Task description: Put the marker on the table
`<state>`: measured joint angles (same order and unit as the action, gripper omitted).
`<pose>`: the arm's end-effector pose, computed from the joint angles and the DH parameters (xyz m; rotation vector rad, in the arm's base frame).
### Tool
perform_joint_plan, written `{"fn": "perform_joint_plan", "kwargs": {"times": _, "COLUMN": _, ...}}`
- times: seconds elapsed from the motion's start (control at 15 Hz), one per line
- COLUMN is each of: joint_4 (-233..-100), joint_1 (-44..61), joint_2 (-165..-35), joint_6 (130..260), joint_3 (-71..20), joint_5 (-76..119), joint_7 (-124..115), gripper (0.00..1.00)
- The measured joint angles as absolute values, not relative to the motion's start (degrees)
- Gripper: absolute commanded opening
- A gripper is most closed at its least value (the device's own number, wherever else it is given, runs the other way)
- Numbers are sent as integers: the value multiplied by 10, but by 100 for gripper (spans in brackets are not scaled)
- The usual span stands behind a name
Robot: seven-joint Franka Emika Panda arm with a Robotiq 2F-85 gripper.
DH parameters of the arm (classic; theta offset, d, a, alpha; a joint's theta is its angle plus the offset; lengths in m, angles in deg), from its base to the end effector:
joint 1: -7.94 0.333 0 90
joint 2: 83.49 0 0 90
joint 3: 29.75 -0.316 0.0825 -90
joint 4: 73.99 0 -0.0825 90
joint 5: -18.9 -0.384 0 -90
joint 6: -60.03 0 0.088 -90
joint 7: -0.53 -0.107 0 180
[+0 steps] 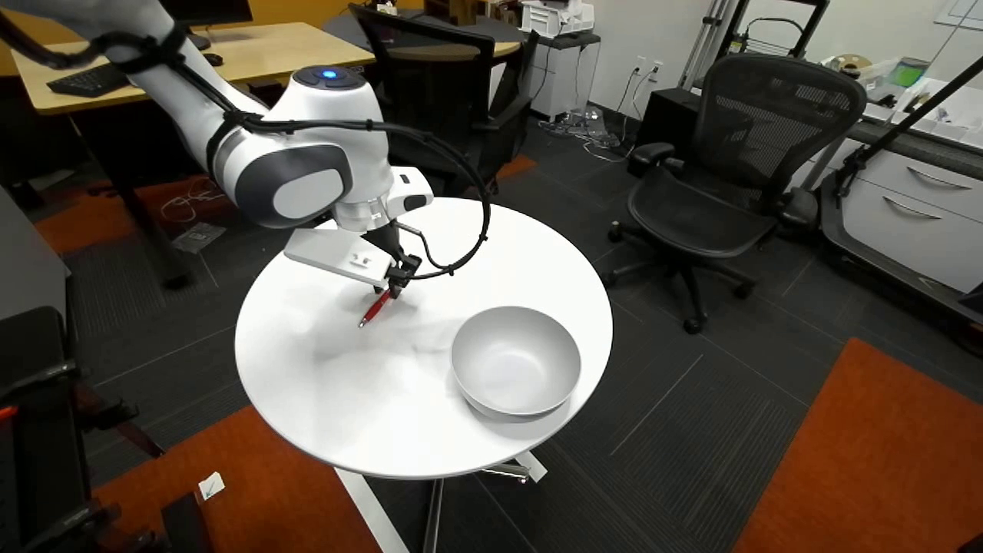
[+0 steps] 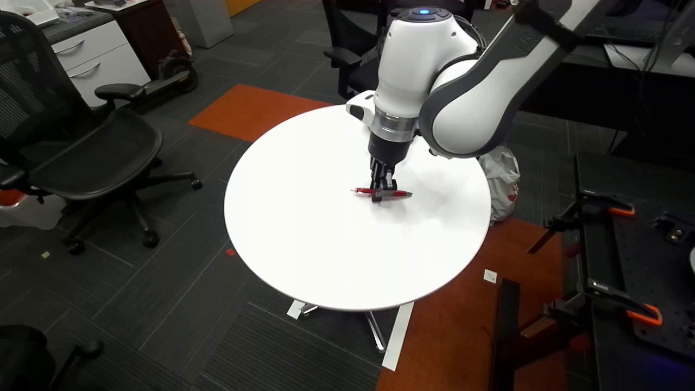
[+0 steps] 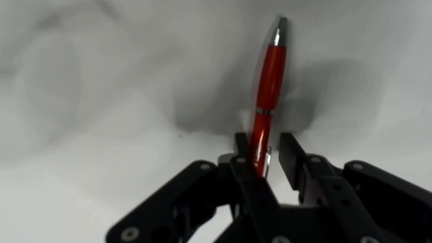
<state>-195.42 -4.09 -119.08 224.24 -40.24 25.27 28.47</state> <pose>0.5795 -0.0074 0.1318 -2.9979 -0.8054 -0.2364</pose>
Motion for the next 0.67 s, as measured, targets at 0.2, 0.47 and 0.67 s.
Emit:
{"fn": "perform_joint_plan", "kwargs": {"times": 0.2, "joint_4": -1955, "joint_1": -41, "joint_2": -1189, "joint_6": 2255, "joint_3": -403, "joint_5": 255, "joint_7": 285, "gripper": 84}}
{"fn": "perform_joint_plan", "kwargs": {"times": 0.47, "joint_4": -1969, "joint_1": -41, "joint_2": -1161, "joint_6": 2286, "joint_3": -398, "joint_5": 267, "joint_7": 285, "gripper": 100}}
{"fn": "perform_joint_plan", "kwargs": {"times": 0.67, "joint_4": -1985, "joint_1": -46, "joint_2": -1126, "joint_6": 2300, "joint_3": -395, "joint_5": 270, "joint_7": 285, "gripper": 100}}
